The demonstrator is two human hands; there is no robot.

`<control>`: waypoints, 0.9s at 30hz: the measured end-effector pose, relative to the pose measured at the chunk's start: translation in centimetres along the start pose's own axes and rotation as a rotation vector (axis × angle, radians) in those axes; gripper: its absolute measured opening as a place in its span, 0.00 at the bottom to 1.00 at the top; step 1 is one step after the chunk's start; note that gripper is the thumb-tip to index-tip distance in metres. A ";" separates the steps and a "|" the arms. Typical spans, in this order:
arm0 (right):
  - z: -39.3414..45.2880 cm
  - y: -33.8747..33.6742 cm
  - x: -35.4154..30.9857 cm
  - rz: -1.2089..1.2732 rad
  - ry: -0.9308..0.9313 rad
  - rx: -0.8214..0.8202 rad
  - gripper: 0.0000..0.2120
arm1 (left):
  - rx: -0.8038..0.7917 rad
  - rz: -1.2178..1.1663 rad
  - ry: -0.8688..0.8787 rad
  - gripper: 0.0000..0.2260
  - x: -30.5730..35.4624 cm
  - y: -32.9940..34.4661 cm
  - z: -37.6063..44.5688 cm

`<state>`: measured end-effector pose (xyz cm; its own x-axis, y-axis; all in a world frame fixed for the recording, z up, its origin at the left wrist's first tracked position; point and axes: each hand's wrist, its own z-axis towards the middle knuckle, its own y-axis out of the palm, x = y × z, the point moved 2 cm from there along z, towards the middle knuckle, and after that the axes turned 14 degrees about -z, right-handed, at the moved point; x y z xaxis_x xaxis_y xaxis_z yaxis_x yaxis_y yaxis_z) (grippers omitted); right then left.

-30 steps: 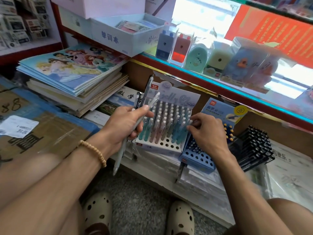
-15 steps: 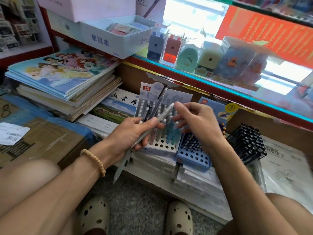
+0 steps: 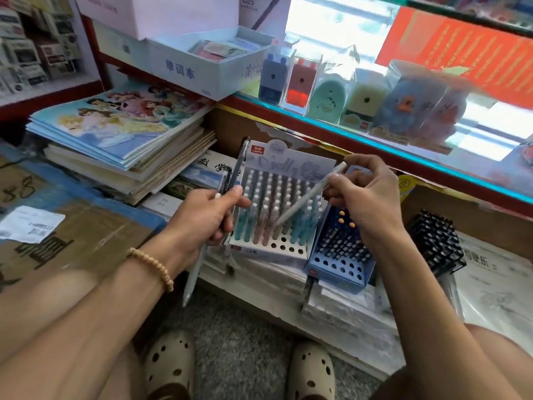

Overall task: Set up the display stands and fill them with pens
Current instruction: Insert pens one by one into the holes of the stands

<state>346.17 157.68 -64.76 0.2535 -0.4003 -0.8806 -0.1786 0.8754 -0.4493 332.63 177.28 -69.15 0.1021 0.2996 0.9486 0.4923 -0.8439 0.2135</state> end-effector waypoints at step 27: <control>0.2 3.6 0.9 -0.747 -0.378 -0.173 0.11 | -0.095 -0.107 -0.028 0.11 0.2 0.4 -0.7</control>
<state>345.95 160.54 -67.16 0.6571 -0.7117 -0.2486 0.0268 0.3516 -0.9358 332.24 176.67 -68.68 0.0777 0.4014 0.9126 0.4181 -0.8441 0.3357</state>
